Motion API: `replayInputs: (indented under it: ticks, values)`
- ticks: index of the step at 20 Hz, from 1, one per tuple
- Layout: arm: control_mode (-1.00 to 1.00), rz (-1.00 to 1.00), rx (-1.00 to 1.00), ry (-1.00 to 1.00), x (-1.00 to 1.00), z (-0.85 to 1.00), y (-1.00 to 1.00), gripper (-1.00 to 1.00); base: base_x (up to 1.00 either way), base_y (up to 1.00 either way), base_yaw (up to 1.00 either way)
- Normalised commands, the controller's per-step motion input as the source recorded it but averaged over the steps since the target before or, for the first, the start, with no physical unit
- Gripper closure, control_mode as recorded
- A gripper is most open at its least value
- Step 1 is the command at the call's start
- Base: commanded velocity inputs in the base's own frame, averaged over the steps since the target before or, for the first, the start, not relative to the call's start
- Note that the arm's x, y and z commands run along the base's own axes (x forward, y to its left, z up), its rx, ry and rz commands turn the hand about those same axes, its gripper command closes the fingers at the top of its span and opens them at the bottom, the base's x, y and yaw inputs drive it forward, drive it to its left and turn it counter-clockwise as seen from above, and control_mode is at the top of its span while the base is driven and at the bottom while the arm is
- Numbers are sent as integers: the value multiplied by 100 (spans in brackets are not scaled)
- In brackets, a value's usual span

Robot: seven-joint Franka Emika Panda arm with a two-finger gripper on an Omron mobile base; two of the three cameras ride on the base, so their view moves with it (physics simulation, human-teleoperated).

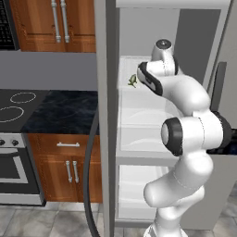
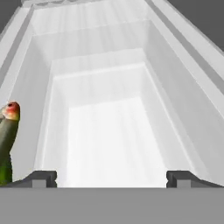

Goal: Take the cheese, fish, and squash from the fridge and place them on the plate on the dining counter to create an appetizer plate.

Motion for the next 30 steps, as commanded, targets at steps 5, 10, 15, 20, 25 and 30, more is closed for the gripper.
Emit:
replayInputs:
  ticks: [5,10,15,20,25,30]
  values:
    - [-100,0,21,-8,0,25,30,-100,0,0,0]
    - [-100,0,18,-3,1,22,40,-100,0,0,0]
    - [-100,0,10,0,11,9,48,-100,0,0,0]
    - [-100,0,0,3,4,0,40,-100,0,0,0]
    - [-100,0,0,9,10,-10,5,-100,0,0,0]
    - [-100,0,0,18,22,-39,0,-100,0,0,0]
